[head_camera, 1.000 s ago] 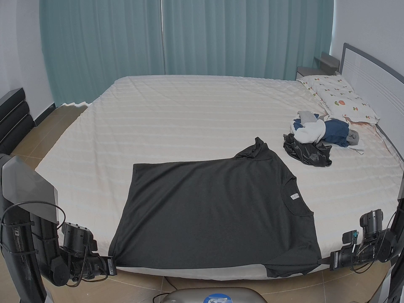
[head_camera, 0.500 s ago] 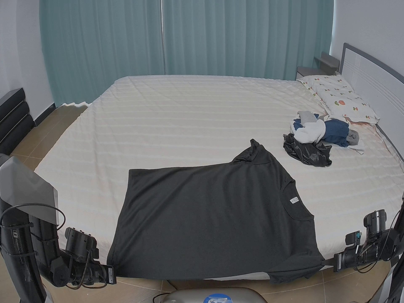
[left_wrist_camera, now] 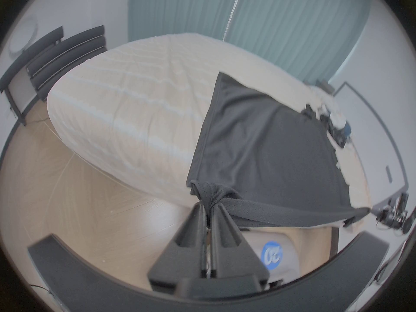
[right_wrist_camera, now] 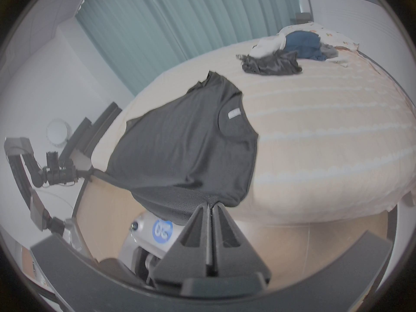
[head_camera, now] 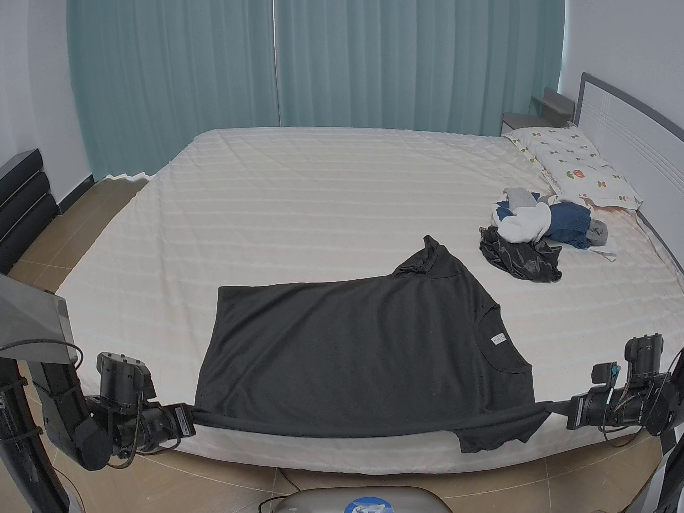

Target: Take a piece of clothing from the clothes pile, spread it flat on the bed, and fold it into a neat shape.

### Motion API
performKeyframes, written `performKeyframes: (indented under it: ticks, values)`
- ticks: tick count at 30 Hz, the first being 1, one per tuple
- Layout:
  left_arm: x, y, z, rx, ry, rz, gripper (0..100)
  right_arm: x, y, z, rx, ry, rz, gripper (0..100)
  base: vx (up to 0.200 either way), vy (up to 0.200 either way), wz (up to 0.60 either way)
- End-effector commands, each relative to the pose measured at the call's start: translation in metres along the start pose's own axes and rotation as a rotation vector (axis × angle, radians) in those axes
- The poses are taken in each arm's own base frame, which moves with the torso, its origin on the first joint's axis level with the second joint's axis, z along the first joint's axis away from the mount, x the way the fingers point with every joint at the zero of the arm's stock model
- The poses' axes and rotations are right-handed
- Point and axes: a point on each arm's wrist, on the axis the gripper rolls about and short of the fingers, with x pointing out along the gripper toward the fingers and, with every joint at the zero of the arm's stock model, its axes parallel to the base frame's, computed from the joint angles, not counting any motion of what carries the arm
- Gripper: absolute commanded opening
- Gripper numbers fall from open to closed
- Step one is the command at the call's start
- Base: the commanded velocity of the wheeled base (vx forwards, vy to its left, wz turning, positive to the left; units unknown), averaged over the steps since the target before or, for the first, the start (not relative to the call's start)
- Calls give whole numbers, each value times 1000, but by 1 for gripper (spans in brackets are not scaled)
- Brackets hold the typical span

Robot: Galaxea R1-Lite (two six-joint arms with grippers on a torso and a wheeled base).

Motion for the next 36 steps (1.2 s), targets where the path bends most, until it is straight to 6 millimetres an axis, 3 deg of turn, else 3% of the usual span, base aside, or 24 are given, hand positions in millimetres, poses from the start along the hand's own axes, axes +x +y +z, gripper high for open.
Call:
performKeyframes:
  ticks: [1, 9, 22, 27, 36]
  values:
    - [4, -6, 26, -87, -105, -37, 0, 9, 2, 23, 15, -100, 26, 0, 0, 0, 0]
    - [26, -10, 38, -140, -120, -49, 0, 30, -3, 42, 38, -125, 37, 0, 0, 0, 0]
    - [43, -12, 55, -155, -161, -60, 0, 62, -11, 56, 54, -130, 28, 0, 0, 0, 0]
    - [59, -15, 63, -162, -116, -46, 0, 87, -12, 64, 87, -144, -17, 0, 0, 0, 0]
    - [74, -17, 71, -227, -126, -55, 0, 102, -9, 75, 107, -166, -10, 0, 0, 0, 0]
